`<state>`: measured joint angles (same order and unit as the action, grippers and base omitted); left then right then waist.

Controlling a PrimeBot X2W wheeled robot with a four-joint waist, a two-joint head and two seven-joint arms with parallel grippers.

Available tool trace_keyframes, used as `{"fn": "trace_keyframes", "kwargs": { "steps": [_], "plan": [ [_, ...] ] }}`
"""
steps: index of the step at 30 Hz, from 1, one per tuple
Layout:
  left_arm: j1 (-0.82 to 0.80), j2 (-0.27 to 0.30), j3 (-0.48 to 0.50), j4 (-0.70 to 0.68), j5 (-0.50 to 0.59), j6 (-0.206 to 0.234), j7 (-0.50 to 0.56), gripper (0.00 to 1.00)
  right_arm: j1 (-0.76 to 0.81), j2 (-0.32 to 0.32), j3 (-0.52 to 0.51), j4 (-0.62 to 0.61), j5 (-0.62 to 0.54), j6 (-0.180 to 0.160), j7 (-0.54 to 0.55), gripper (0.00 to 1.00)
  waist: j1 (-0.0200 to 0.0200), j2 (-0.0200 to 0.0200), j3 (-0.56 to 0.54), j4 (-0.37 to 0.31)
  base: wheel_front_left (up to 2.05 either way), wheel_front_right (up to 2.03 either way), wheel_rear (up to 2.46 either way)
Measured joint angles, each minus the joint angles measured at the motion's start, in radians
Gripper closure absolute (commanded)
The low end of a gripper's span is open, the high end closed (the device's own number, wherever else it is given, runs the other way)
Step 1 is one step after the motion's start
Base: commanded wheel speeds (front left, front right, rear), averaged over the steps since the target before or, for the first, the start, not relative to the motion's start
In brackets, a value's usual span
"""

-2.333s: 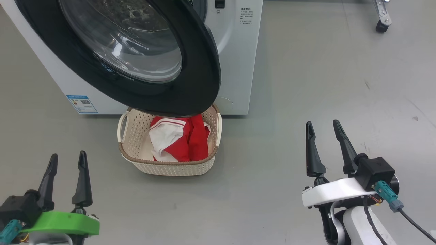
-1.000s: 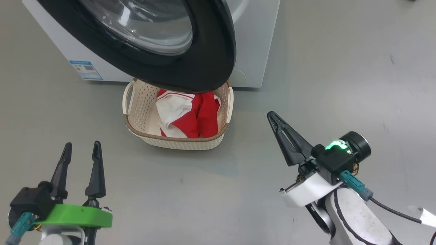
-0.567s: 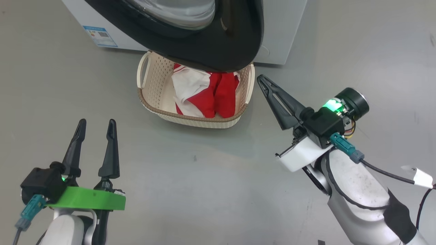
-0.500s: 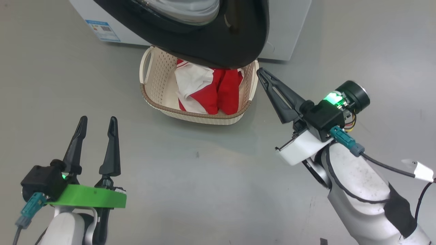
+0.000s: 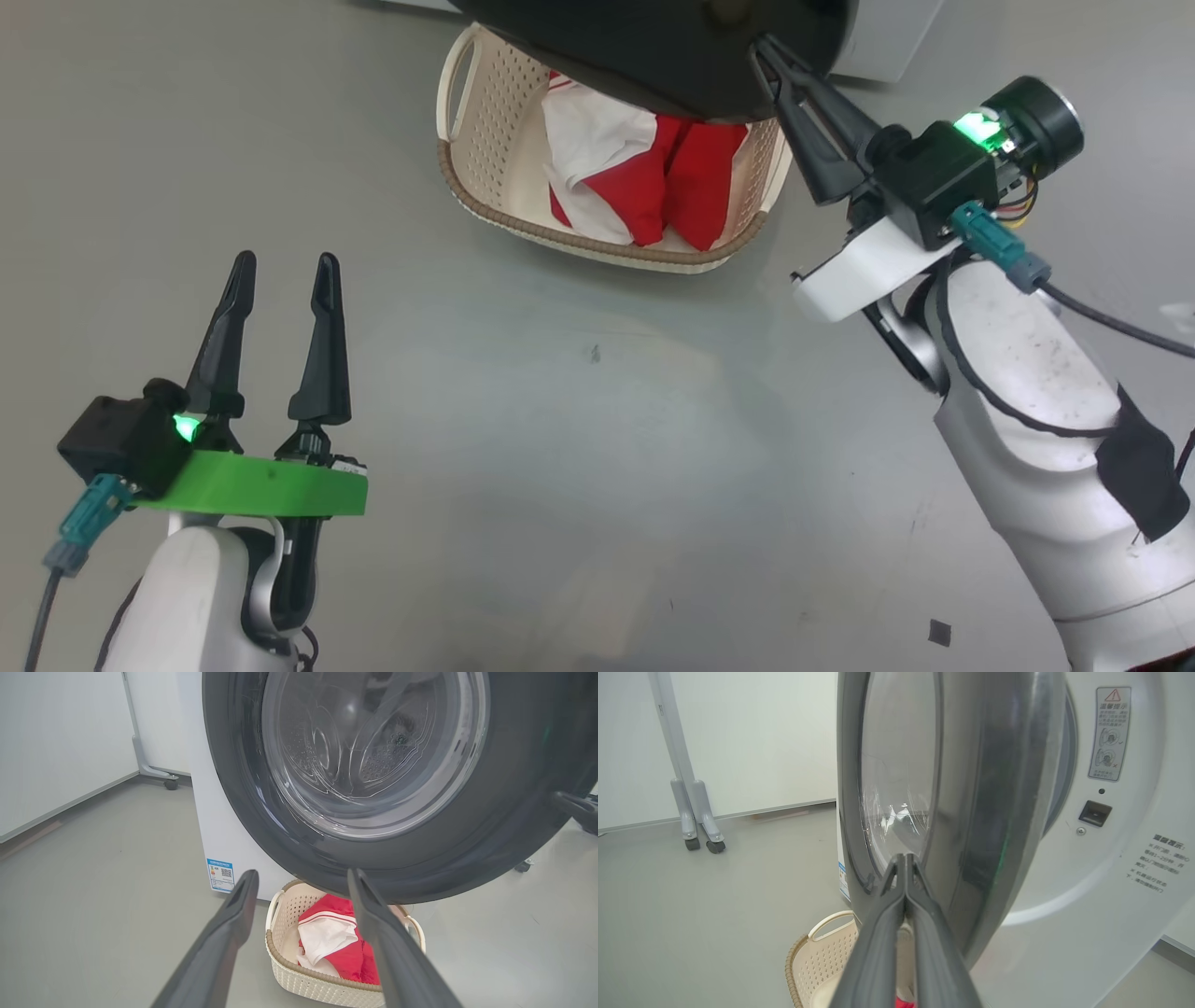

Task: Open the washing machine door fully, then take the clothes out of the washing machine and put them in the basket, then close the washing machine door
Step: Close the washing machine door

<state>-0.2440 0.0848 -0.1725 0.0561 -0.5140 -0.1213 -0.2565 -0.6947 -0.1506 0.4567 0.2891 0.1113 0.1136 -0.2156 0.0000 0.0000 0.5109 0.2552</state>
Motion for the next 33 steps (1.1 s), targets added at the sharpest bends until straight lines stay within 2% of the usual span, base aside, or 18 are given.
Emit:
{"fn": "trace_keyframes", "kwargs": {
  "steps": [15,33],
  "plan": [
    [-0.061,-0.010,-0.018,0.011,-0.024,0.000,0.000,0.00,-0.128,-0.029,-0.053,0.079,0.000,0.008,-0.001,1.00,0.0000,0.0000,0.099,0.061,0.00,0.00,0.00],
    [-0.105,-0.015,-0.042,0.005,-0.038,0.000,0.000,0.00,-0.348,-0.069,-0.107,0.122,-0.010,0.008,-0.002,1.00,0.0001,0.0000,0.185,0.070,0.00,0.00,0.00]
  ]
}}
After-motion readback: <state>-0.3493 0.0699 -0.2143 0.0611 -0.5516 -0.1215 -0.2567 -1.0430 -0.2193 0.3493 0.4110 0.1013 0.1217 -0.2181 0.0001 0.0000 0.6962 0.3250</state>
